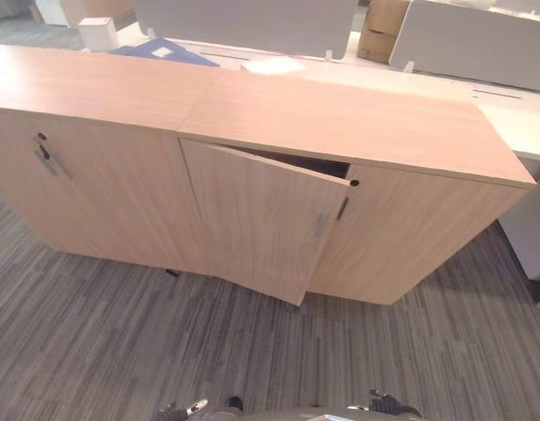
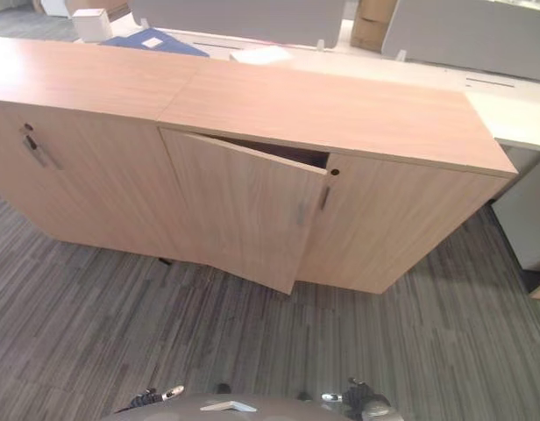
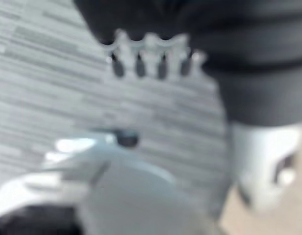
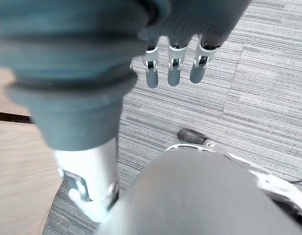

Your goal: Put the empty folder in the office cabinet

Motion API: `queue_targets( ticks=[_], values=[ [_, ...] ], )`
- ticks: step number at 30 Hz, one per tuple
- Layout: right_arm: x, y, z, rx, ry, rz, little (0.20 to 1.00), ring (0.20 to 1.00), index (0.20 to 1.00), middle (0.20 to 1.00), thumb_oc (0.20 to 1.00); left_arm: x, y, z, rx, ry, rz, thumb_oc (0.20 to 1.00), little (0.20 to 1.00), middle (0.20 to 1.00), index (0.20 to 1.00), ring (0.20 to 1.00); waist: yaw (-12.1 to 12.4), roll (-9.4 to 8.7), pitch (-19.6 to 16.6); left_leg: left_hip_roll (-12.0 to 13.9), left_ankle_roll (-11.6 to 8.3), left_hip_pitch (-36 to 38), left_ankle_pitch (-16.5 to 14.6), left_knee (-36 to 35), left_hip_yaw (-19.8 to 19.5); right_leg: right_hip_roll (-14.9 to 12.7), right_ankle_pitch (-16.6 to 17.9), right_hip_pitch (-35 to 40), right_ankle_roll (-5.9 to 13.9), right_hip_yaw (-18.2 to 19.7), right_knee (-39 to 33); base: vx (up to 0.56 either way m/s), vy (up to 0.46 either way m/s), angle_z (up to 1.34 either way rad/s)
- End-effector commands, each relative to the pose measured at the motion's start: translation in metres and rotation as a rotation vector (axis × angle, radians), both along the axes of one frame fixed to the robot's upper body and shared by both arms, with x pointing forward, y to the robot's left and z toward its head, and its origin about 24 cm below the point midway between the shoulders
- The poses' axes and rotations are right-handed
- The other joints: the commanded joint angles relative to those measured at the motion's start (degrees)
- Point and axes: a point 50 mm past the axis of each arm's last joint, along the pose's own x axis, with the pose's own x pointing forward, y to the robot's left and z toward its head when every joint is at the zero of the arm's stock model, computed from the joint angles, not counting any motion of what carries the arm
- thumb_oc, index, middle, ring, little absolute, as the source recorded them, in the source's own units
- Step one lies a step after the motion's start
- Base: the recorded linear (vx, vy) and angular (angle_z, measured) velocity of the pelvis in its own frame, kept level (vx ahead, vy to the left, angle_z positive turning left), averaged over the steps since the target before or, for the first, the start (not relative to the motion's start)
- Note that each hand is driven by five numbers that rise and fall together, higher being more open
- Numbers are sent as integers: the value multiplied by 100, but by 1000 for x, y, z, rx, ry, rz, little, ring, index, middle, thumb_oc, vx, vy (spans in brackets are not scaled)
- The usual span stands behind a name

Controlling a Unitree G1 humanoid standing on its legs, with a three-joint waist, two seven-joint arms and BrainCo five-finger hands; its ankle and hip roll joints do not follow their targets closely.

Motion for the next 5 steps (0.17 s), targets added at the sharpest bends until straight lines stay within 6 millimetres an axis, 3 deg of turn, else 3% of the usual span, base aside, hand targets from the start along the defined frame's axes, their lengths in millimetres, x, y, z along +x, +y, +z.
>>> queue_targets(
  ticks=[1,5],
  values=[
    [23,-21,7,-54,-49,7,1000,1000,1000,1000,1000,17,0,1,21,-27,94,1000,1000,1000,1000,1000,43,263,113,-338,418,46,-583,10,188,326,-95,-128,-14,25,161,52,-55,-3],
    [21,-20,7,-57,-45,23,1000,1000,1000,1000,1000,12,0,0,18,-17,95,1000,1000,1000,1000,1000,56,254,88,-334,404,78,-601,45,202,337,-101,-71,-37,31,132,44,-29,-1]
  ],
)
